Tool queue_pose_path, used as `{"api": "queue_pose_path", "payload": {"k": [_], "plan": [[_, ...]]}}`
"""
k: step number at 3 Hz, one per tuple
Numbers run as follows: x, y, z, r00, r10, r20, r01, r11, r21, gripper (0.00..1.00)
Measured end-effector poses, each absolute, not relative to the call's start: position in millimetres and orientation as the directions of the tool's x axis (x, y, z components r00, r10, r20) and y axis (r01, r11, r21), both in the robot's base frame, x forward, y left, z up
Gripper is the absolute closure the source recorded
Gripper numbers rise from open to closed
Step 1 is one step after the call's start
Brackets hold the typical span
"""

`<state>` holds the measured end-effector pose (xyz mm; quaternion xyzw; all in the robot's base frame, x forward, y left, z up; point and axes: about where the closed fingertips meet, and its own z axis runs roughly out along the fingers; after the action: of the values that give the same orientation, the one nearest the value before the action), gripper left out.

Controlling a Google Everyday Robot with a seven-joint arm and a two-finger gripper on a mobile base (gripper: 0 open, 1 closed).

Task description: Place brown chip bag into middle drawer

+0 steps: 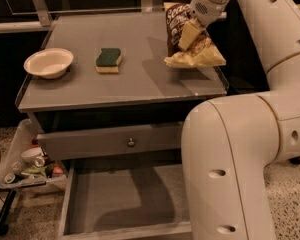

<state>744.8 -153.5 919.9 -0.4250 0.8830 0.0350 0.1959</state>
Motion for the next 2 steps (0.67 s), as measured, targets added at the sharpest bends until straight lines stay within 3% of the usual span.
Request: {"api": "queue_pose_path", "payload": {"k": [2], "plan": [[731, -159, 929, -0.581, -0.73, -0.36, -0.753, 0.65, -0.102, 1.0]]}}
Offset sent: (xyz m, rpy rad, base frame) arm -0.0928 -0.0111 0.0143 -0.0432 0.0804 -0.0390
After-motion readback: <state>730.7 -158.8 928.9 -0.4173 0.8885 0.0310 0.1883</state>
